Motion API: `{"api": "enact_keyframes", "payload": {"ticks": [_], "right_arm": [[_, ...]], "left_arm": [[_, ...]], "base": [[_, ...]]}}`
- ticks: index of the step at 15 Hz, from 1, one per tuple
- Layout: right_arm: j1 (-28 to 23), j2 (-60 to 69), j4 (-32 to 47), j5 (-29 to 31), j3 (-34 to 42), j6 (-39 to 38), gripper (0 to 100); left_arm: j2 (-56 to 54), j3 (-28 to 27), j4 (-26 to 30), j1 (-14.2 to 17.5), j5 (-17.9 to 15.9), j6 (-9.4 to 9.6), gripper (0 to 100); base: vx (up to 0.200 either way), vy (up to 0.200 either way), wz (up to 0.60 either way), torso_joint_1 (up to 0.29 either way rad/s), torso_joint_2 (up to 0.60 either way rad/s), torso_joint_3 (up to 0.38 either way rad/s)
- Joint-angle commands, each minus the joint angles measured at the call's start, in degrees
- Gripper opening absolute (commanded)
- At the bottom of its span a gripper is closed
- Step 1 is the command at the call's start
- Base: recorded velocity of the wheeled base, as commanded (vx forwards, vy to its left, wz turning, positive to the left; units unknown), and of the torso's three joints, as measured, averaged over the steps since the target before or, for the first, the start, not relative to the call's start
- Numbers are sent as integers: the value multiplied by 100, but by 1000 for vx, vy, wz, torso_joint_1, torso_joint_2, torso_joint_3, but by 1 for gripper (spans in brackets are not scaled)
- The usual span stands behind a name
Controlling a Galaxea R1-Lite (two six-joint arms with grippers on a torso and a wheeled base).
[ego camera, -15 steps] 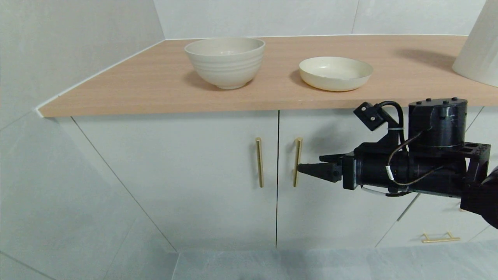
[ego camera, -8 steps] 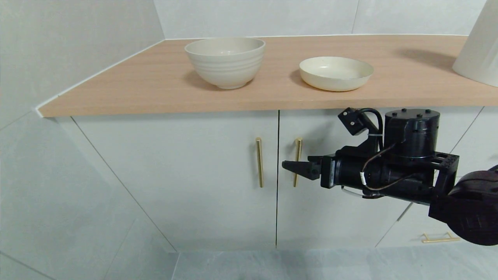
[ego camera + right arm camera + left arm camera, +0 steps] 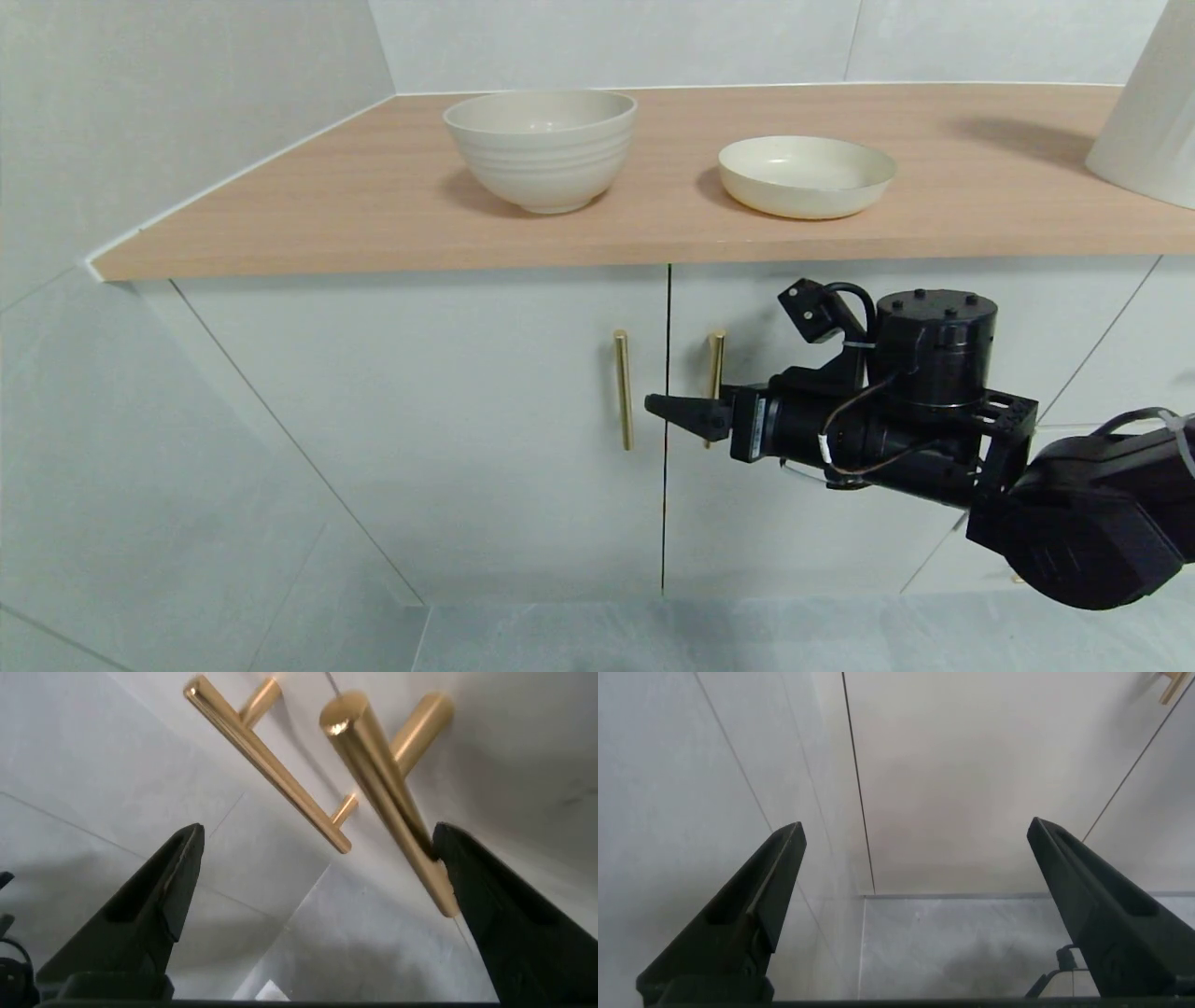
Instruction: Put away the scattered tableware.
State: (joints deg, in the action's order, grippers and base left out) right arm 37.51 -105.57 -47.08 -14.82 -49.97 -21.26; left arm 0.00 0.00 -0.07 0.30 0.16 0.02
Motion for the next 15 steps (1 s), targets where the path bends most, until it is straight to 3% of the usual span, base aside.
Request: {"api": "enact_keyframes", "payload": {"ticks": [1,10,15], "right_arm": [[63,-51,-3,-3,5,-54,100],[476,669,-126,-29,594,-300,100],[643,1434,-117,-100,1288,-300,100]], "left_arm": [[0,0,-1,5,2,-2,100],[0,0,-1,5,2,-2,100],[0,0,-1,5,2,-2,100]], "base": [[0,0,0,0,0,0],[0,0,0,0,0,0],[0,0,0,0,0,0]]}}
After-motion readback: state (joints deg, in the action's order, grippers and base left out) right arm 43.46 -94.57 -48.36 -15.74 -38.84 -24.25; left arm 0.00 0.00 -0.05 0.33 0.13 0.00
